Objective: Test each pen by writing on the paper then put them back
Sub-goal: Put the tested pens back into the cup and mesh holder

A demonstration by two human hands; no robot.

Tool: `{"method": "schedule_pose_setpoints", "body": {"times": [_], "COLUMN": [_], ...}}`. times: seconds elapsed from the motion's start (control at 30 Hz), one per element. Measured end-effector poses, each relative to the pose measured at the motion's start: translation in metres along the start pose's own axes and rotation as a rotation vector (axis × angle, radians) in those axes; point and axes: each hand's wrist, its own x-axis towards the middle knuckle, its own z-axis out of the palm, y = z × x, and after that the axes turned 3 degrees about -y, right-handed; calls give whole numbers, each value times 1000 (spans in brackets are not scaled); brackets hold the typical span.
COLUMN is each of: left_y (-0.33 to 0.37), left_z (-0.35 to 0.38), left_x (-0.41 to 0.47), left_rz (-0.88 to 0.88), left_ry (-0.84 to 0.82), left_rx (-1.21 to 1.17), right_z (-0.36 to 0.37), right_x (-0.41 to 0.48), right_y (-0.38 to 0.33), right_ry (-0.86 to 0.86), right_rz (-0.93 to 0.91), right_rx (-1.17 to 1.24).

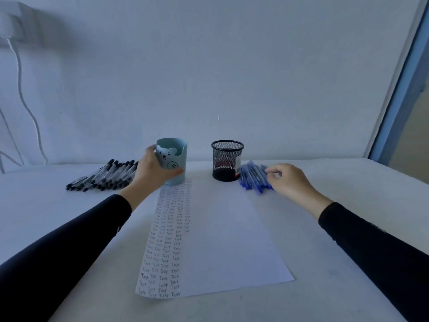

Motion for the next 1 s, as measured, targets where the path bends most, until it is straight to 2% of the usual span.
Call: {"method": "schedule_pose_setpoints", "body": {"times": [0.17, 0.3, 0.37, 0.47, 0.6, 0.87, 1.0], "left_y": [32, 40, 35, 29, 26, 22, 22], "left_z": [6, 23, 28, 32, 34, 37, 36], "left_x": [-25, -49, -54, -57, -58, -58, -59], "left_rz": [203, 218, 193, 179, 177, 198, 198], "left_ry": [-49, -167, -209, -251, -253, -243, -261], "left_rx": [-127, -175, -191, -219, -245, -251, -260], "right_z": [-6, -6, -3, 3, 19, 25, 14], "right_x": [31, 45, 49, 52, 61, 73, 67], "right_y": [17, 17, 19, 16, 5, 10, 10], "right_ry": [-79, -79, -34, 44, -36, 33, 87], "right_rz": [226, 321, 300, 146, 27, 134, 186], "right_rx": [96, 67, 71, 15, -40, -204, -77]}}
